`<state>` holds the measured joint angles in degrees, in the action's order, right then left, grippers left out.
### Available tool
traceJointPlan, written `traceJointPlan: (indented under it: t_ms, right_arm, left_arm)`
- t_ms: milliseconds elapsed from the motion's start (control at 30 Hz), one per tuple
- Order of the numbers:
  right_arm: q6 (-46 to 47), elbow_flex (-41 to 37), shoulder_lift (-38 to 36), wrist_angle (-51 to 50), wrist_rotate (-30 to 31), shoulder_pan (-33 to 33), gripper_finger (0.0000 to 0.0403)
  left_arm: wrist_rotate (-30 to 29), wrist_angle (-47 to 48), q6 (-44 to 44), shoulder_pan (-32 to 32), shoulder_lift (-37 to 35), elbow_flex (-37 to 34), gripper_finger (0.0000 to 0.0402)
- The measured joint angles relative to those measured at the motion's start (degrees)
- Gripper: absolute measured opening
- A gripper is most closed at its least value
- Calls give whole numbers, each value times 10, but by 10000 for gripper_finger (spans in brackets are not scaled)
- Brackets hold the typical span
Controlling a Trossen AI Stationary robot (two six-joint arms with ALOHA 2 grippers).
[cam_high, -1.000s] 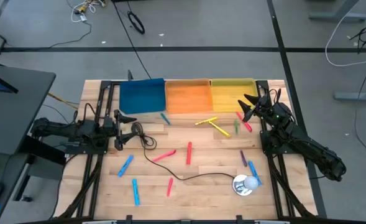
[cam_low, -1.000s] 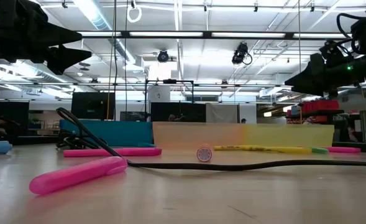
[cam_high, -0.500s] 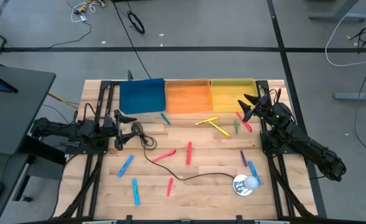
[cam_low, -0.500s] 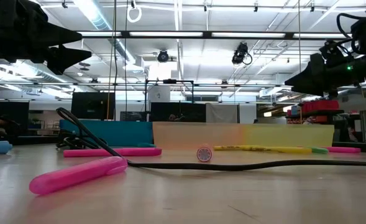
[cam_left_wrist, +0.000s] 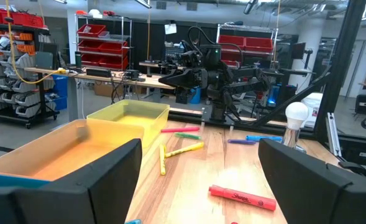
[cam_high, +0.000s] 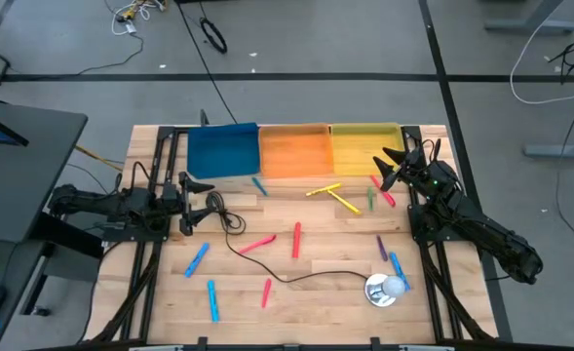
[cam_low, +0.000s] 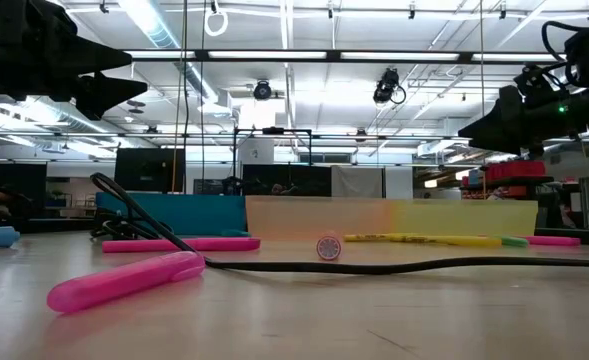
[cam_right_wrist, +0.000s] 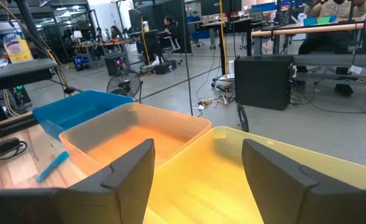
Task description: Pick & Place Markers
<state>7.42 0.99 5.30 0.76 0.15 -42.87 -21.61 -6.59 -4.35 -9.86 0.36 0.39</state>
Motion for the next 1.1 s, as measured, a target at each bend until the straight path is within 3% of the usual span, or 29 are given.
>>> traceJointPlan:
  t_ms: [1100]
  right_arm:
    - [0, 0, 0, 0, 0, 0, 245]
  left_arm:
    - [20, 2, 4, 0, 0, 5, 330]
